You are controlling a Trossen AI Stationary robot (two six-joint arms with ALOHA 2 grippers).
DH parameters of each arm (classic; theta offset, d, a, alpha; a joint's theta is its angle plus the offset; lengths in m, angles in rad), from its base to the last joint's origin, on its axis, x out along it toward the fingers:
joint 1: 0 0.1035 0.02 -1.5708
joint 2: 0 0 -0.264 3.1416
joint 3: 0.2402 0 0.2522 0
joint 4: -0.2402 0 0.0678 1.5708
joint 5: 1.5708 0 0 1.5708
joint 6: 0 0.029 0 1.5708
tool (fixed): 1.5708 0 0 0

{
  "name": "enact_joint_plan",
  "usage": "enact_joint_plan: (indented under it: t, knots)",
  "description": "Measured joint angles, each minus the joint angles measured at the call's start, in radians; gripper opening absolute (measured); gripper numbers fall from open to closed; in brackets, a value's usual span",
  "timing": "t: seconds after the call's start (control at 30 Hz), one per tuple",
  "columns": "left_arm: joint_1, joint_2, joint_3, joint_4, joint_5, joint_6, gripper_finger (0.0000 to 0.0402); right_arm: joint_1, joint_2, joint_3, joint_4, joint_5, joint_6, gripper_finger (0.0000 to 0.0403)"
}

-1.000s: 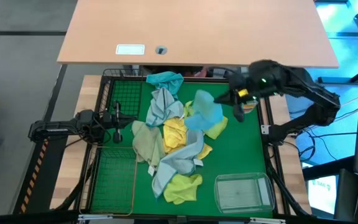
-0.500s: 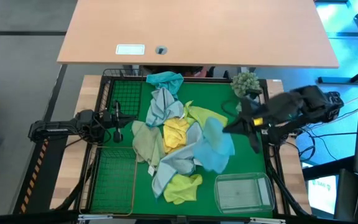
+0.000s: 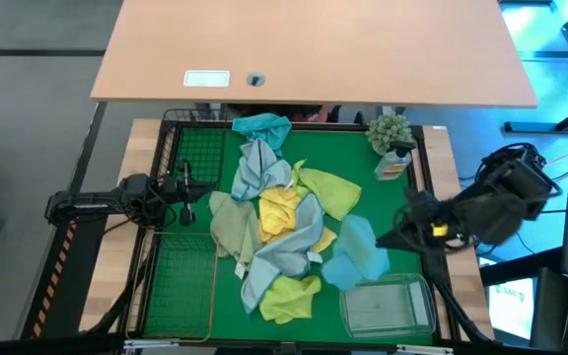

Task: Sort microfiber towel by color & place in baskets
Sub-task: Put the bottom blue microfiber cloth into the transparent bin

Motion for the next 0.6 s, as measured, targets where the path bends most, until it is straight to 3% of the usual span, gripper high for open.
enact_joint_plan:
  t: [0.33,0.6]
  knots:
    - [0.0,0.0,0.0,0.0,0.0,0.0,0.0,0.208,0.0,0.0,-0.026,0.123,0.212,0.0]
    - [0.0,0.0,0.0,0.0,0.0,0.0,0.0,0.326,0.012,-0.004,-0.135,0.117,0.407,0.0]
